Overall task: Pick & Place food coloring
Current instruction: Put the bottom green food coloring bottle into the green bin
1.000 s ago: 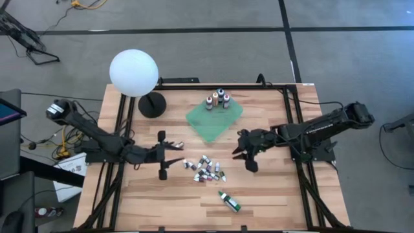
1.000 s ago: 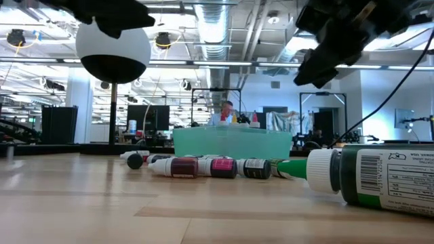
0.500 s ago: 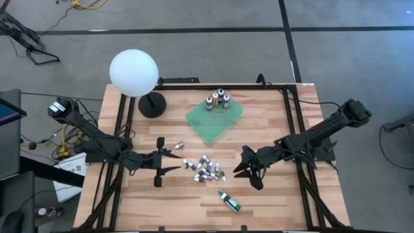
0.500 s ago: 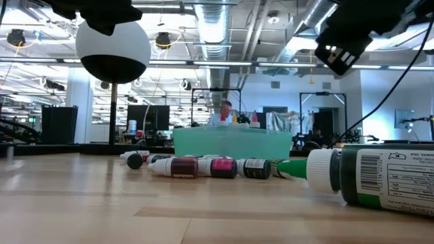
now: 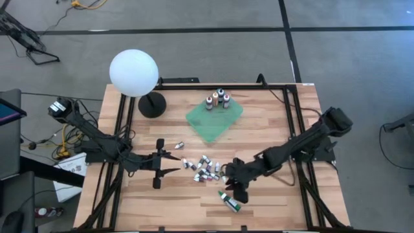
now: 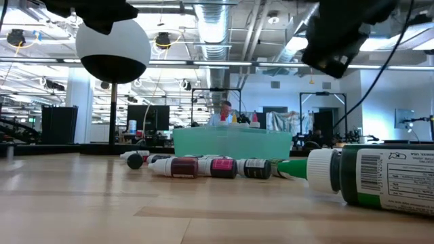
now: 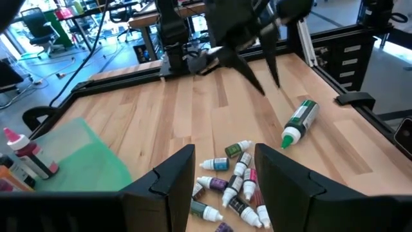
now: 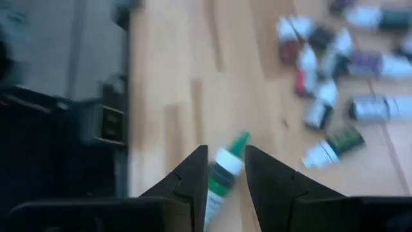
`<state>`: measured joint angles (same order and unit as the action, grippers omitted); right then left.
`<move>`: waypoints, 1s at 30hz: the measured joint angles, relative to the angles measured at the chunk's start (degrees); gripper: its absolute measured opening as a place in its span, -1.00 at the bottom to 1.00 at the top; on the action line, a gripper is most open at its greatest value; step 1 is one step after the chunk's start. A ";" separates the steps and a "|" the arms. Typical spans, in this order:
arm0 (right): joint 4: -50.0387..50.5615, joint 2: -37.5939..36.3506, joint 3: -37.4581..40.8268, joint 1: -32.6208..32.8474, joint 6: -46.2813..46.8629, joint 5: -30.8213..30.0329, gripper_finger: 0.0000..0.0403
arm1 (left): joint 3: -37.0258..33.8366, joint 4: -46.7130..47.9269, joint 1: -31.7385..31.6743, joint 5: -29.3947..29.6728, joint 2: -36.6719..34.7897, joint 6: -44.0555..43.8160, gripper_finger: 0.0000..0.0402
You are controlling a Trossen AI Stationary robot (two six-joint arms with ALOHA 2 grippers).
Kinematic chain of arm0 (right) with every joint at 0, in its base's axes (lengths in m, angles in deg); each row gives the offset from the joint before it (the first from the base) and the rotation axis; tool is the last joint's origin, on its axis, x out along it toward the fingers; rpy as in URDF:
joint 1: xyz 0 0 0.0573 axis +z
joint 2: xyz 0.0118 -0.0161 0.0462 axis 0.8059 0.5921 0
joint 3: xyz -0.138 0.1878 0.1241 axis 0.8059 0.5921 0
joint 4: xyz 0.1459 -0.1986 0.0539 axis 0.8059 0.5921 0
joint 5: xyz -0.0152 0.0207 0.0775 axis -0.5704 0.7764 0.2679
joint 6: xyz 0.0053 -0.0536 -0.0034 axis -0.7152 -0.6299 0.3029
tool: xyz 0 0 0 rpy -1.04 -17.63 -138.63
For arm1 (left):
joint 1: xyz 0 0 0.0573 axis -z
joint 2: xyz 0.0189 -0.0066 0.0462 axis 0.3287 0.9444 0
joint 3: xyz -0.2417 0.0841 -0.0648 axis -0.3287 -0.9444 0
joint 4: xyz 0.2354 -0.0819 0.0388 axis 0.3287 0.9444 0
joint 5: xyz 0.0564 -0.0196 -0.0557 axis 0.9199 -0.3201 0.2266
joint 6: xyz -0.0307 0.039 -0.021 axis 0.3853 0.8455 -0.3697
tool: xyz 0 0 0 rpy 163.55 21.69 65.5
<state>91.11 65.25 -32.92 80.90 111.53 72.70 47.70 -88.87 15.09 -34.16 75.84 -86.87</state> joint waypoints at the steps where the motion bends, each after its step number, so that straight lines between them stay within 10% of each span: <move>1: 2.22 1.45 -1.71 0.15 0.79 -0.05 -0.53 | 0.00 -0.05 0.02 0.00 0.00 0.01 -0.22; 30: 10.27 14.82 -12.80 0.93 13.19 0.71 -0.17 | 0.00 0.49 0.05 0.15 0.00 -0.62 -0.22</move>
<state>101.38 80.07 -45.72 81.84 124.72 73.41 47.70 -88.38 15.14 -34.00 75.84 -87.49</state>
